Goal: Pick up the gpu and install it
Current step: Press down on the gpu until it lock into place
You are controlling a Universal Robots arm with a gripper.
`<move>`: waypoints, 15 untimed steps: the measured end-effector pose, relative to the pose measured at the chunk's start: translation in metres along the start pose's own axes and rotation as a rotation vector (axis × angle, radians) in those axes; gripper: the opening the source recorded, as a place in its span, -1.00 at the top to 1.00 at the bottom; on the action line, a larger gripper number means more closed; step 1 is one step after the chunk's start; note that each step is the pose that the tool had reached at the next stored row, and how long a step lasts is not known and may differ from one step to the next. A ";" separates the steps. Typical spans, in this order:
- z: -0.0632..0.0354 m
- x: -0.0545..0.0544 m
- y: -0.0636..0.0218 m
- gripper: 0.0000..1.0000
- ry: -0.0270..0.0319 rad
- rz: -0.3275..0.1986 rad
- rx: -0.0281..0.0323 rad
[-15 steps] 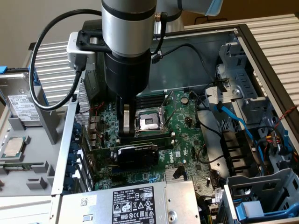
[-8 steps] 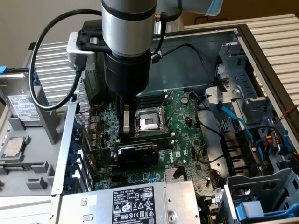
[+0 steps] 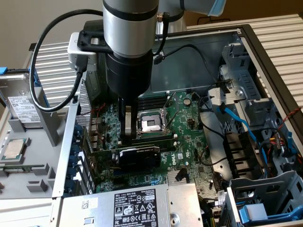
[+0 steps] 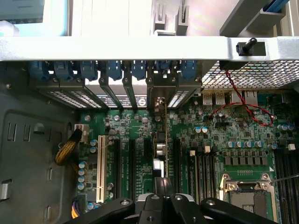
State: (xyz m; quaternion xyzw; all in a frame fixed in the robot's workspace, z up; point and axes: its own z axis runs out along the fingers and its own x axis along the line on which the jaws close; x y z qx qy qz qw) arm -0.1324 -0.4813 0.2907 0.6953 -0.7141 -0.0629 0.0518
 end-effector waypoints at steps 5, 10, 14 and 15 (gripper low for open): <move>0.0004 0.000 0.0030 0.79 0.0000 0.000 0.0072; 0.0009 0.000 0.0055 0.79 -0.0005 0.000 0.0171; 0.0009 0.000 0.0056 0.79 -0.0004 0.000 0.0171; 0.0009 0.000 0.0055 0.79 -0.0004 0.000 0.0171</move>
